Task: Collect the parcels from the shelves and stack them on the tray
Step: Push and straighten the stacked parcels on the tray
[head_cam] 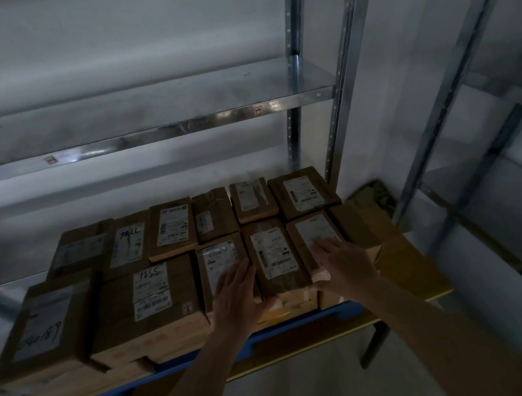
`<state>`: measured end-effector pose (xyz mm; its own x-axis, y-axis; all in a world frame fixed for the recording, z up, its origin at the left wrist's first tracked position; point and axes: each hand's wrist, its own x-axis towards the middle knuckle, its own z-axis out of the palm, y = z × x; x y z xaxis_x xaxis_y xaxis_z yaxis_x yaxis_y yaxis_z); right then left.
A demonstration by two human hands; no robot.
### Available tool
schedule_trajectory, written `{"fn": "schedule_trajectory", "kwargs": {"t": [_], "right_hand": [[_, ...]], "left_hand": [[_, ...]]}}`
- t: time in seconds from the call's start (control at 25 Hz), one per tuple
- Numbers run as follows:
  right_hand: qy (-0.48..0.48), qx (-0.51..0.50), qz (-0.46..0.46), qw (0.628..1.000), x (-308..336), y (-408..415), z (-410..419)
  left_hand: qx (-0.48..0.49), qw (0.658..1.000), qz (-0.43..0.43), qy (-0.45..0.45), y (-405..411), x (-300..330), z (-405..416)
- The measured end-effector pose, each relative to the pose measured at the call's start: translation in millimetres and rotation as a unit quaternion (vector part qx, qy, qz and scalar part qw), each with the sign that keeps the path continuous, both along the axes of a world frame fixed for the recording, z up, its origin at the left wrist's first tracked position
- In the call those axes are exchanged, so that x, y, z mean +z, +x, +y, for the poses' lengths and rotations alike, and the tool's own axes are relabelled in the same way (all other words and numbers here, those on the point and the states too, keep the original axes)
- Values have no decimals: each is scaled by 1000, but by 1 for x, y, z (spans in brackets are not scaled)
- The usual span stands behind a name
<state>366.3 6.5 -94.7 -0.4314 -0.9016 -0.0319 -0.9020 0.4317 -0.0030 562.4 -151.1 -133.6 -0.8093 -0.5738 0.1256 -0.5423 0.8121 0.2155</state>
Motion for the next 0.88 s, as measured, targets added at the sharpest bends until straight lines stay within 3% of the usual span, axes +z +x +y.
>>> {"fn": "schedule_trajectory", "kwargs": {"t": [0.88], "right_hand": [[-22,-11,-5,1000,-5,2,-1]], "left_hand": [[8,999,22,-35,0,-9,0]]}}
